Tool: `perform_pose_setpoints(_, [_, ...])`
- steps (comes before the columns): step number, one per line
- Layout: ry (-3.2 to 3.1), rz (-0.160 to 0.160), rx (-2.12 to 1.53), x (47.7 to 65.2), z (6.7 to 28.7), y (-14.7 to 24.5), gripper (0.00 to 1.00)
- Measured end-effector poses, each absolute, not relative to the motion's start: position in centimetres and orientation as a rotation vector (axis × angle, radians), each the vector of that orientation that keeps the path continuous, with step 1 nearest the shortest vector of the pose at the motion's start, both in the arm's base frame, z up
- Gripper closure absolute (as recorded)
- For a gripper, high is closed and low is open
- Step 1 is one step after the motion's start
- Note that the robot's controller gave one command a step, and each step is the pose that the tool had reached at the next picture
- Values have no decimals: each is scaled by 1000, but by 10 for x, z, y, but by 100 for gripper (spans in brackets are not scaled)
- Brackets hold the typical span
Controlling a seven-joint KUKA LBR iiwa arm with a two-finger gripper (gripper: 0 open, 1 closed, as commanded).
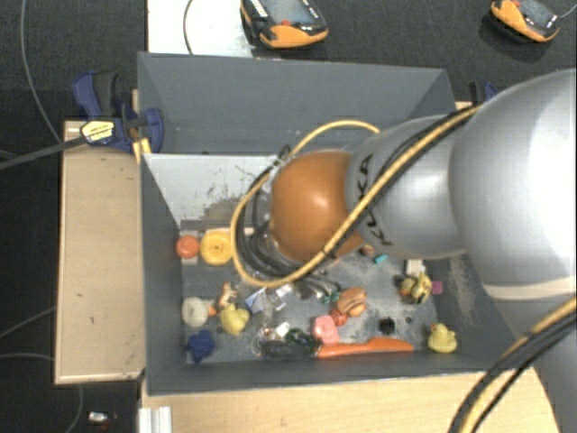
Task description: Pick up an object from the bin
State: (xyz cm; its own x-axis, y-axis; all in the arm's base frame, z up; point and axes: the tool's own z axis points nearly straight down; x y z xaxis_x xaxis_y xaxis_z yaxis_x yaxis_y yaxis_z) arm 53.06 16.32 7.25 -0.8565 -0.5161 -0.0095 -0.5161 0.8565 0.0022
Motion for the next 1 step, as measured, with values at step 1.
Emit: perform_pose_setpoints(1, [2996,11,-897,524,74,138,100])
